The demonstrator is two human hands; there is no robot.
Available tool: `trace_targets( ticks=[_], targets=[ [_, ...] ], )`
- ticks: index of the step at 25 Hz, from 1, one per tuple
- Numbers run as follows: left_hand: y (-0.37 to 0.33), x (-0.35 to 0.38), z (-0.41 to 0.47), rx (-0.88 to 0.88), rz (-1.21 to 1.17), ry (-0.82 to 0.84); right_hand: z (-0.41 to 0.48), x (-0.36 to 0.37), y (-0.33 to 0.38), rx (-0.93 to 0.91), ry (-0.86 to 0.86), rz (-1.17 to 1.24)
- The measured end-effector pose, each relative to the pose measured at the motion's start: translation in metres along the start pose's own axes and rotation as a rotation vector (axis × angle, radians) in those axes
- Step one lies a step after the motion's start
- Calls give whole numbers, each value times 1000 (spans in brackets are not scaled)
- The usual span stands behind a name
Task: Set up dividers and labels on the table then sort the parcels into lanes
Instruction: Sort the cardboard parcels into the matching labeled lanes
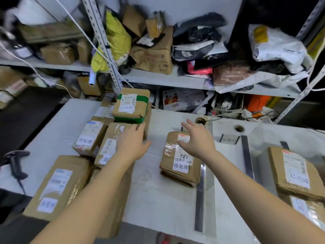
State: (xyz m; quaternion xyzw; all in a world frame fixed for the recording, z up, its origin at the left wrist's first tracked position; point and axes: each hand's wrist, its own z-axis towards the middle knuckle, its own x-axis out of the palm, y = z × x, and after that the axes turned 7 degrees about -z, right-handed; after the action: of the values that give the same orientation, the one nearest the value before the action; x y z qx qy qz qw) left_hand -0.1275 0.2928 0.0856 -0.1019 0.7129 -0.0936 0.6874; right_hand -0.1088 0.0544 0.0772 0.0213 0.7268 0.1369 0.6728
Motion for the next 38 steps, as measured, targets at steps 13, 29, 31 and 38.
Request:
trace_targets(
  ticks=[13,29,31,38],
  targets=[
    [119,-65,105,-101,64,-34,131,-16,103,-87,35,-24],
    [163,10,197,-191,-913,237,216,65,153,449,174,893],
    [148,-1,195,-142,-947,218,207,49,144,460,131,914],
    [35,-49,168,27,-861,212,136,-21,80,505,-57,960]
  ],
)
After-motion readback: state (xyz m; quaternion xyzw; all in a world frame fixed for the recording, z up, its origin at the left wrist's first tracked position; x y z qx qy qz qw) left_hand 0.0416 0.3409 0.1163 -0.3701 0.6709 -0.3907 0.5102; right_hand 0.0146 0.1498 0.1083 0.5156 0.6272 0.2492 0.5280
